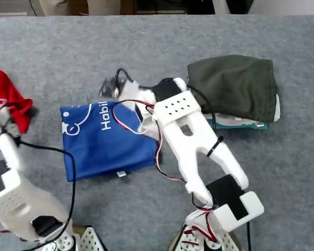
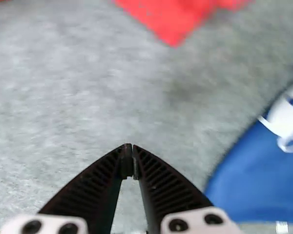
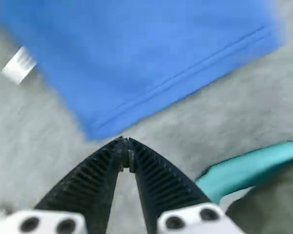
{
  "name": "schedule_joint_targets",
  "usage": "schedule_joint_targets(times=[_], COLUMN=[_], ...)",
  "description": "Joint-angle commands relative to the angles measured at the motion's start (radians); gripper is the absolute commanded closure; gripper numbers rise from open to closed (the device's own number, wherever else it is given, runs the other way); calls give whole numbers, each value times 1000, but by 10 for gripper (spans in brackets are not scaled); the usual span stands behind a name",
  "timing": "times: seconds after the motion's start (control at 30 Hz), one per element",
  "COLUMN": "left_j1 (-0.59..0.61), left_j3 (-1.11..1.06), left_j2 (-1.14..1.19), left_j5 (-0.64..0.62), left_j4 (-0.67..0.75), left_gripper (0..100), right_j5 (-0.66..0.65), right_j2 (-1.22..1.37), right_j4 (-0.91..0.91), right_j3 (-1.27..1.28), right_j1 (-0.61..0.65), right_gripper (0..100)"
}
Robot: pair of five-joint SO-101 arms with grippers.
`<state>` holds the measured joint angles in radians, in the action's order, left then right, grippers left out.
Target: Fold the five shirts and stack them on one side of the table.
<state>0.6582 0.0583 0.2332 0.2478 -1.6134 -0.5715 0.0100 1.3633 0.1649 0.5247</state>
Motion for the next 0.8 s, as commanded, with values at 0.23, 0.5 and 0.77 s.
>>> schedule_joint_targets(times=[0.23, 0.5, 0.77], left_j1=[-400, -420, -319], left_j3=[137, 72, 365], left_j2=[-48, 156, 381], left_j5=[-80, -129, -129], left_j4=[-52, 169, 75], left_gripper=[981, 981, 981], right_j5=[264, 298, 298], right_j2=[295, 418, 323], right_j4=[-114, -115, -109], right_j3=[22, -31, -35], right_j1=[-31, -97, -94], right_gripper=[996, 996, 996])
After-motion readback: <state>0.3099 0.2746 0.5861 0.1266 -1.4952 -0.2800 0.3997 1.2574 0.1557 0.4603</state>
